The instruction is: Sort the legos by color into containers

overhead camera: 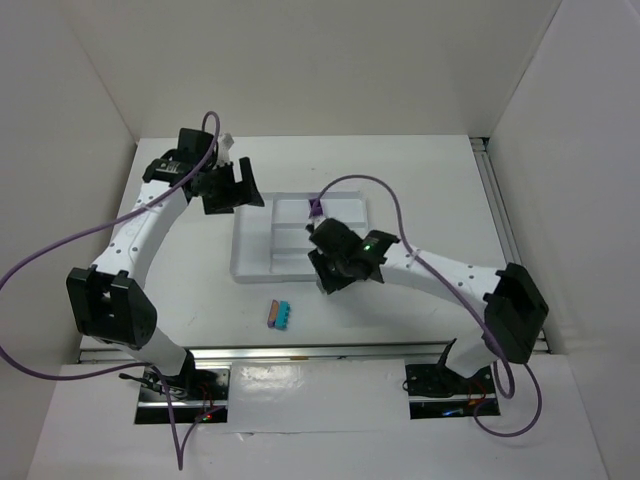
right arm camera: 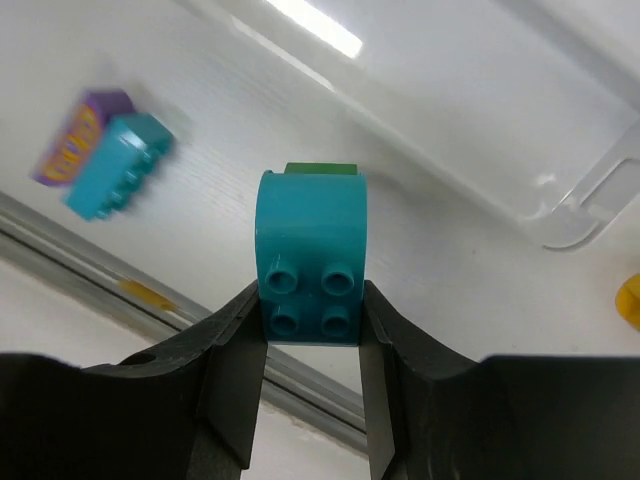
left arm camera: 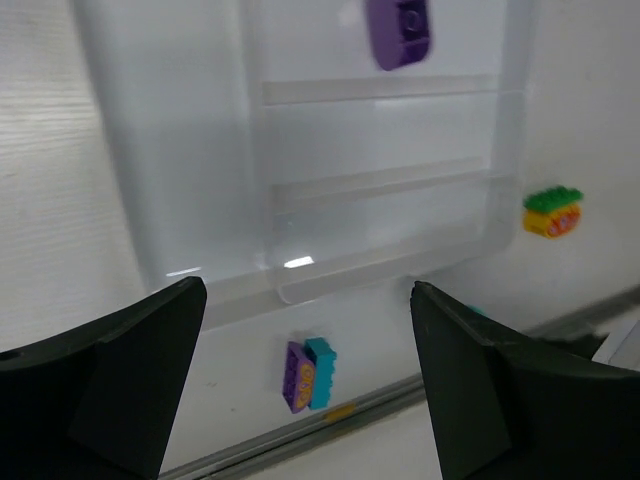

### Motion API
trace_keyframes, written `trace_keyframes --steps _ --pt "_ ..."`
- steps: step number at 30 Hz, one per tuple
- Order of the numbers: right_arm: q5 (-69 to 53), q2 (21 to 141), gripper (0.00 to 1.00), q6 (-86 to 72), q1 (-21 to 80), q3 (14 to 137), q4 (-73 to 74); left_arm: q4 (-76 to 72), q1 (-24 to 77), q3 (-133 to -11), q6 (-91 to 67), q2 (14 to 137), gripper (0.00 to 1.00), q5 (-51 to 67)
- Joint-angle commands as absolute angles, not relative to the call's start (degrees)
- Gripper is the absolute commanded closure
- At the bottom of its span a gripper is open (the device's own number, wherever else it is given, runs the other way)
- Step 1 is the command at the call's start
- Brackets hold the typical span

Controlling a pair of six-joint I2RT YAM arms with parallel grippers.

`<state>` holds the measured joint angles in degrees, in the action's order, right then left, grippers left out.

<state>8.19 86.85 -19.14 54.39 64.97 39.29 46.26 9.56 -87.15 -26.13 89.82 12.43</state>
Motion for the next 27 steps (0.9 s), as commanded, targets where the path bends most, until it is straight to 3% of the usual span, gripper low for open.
trace_keyframes --steps 1,2,6,11,16,27 --pt "0.83 79.81 0.79 -20.91 46.43 69.70 34.65 39.83 9.84 -85.00 -19.97 89.47 0.06 32.97" --pt "-10.43 79.80 0.79 -21.88 40.40 69.70 32.45 38.16 9.84 -83.86 -19.08 88.60 0.06 35.92" --pt "-30.00 79.28 0.79 -27.24 32.97 69.70 21.38 29.19 9.84 -76.74 -18.54 85.87 0.06 44.27" --pt "-43.55 78.66 0.79 -34.79 28.14 66.63 7.67 15.44 9.23 -70.41 -26.09 83.59 0.02 61.22" --pt "-48.69 78.13 0.79 -40.96 26.98 64.51 -2.02 -4.63 9.23 -61.80 -37.51 82.27 0.02 68.99" --pt "-51.77 78.84 0.79 -41.92 25.93 64.34 -3.78 -20.02 9.23 -61.17 -46.57 82.97 0.02 75.05"
